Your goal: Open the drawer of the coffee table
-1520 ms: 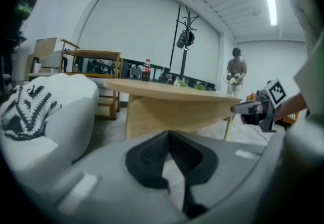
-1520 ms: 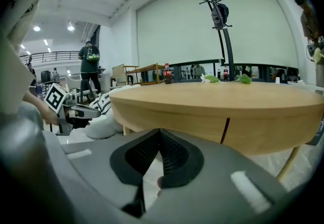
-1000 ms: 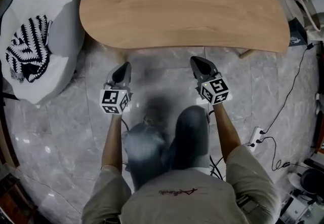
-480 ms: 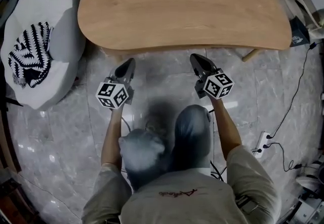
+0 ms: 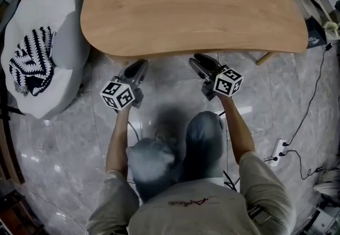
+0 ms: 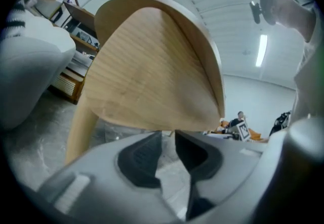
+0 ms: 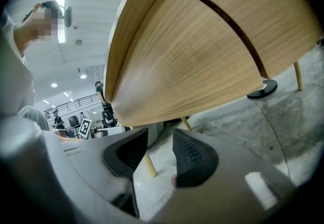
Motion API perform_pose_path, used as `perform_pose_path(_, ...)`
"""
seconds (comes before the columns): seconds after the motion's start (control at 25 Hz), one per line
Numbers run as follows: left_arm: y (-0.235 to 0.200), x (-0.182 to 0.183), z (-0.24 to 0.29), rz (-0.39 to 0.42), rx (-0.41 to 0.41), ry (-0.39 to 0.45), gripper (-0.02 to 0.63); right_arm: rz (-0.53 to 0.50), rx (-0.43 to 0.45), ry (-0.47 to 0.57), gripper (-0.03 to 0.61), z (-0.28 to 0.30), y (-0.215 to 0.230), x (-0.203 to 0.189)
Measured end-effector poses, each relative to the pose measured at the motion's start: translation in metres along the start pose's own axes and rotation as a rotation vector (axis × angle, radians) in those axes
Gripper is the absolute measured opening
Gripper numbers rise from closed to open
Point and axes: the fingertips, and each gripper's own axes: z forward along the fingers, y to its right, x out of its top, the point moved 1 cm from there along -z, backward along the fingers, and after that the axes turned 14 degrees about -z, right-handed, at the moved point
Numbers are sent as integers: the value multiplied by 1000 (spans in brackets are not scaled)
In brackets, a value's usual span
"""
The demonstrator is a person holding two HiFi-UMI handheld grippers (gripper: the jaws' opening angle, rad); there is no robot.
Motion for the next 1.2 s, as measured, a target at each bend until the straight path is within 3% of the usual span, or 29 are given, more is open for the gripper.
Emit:
perform_pose_path(0.12,3,2,6,-16,-46,-9,163,-1,26,18,190,3,0,6)
perform_pose_path(0.24,5,6,11,-13,-70,-12,223,-10,52,28,224,3,2,12)
perform_pose_path(0.44,4,9,16,14,-69,-31,255,-18,65,40,218,7,7,20)
perform_pose_path(0.8,4,16,18,-81,-85,19,255,32,117,39,181,7,10,21)
perform_pose_path(1.2,14,1,4,-50,-89,-36,212,26,120,35,172,-7,-5,16)
